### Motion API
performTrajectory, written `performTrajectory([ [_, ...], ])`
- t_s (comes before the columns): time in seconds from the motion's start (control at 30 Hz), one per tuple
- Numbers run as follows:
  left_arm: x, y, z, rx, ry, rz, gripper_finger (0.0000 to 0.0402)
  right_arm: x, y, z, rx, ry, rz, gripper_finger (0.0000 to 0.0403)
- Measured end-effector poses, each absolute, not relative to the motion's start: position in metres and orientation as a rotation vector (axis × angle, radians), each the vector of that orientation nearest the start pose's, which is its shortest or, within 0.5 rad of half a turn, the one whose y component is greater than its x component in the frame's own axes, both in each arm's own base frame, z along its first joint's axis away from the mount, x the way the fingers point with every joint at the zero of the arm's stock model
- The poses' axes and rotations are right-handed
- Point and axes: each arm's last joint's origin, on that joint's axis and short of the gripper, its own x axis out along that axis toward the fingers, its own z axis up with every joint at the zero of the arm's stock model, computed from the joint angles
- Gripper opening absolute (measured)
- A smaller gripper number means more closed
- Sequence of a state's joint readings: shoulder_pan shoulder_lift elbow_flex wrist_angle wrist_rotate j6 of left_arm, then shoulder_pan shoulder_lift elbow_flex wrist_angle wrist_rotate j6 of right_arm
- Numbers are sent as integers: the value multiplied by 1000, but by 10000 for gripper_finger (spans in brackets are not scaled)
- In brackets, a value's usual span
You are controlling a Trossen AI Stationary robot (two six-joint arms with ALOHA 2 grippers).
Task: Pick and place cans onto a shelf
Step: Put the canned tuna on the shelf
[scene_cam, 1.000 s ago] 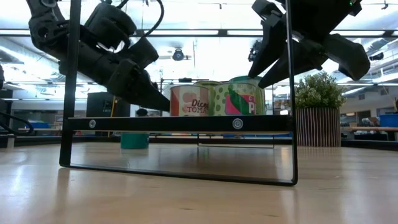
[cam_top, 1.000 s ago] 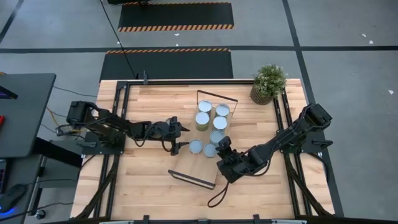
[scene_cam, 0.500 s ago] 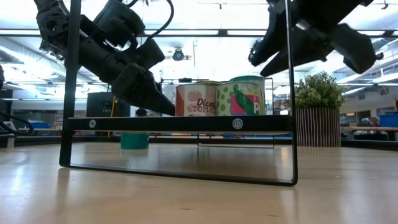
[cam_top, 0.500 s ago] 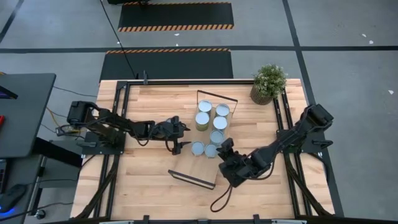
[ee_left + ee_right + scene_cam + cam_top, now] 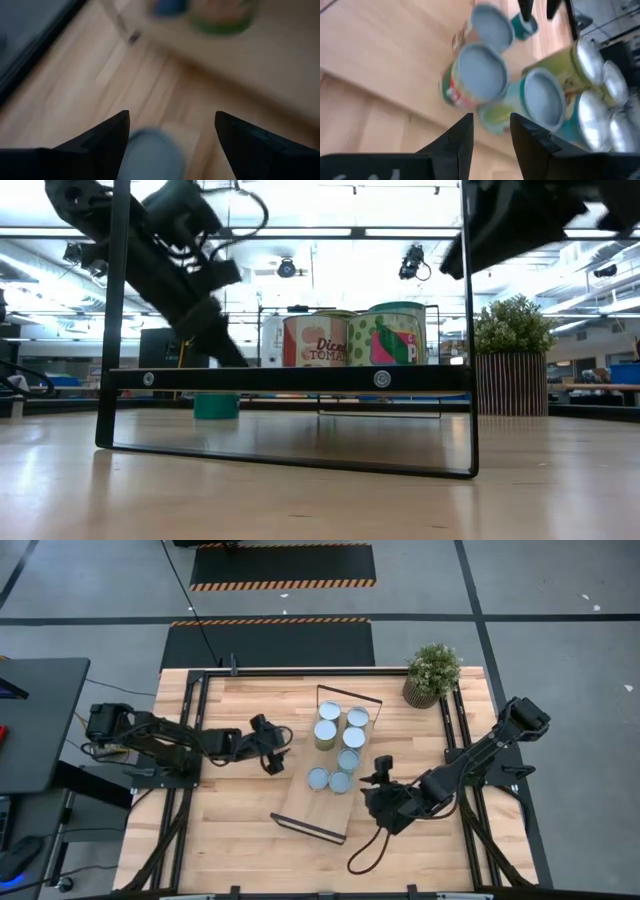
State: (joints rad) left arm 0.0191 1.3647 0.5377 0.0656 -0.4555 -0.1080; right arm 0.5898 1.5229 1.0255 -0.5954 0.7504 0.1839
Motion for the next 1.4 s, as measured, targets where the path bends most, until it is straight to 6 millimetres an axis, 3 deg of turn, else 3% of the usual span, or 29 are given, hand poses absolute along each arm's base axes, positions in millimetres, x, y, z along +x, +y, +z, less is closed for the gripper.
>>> performTrajectory([
  [0.23, 231, 30, 150, -63, 851, 523, 297, 220, 131, 199, -390, 751, -212, 135],
  [0.57, 231, 32, 160, -47, 883, 515, 307, 195, 114, 190, -344, 667, -191, 148],
  [0.93, 221, 36, 144, -62, 1096, 571, 380, 195, 112, 187, -355, 640, -181, 211],
  [1.4, 240, 60, 126, -98, 1038, 509, 387, 198, 113, 190, -321, 609, -175, 220],
])
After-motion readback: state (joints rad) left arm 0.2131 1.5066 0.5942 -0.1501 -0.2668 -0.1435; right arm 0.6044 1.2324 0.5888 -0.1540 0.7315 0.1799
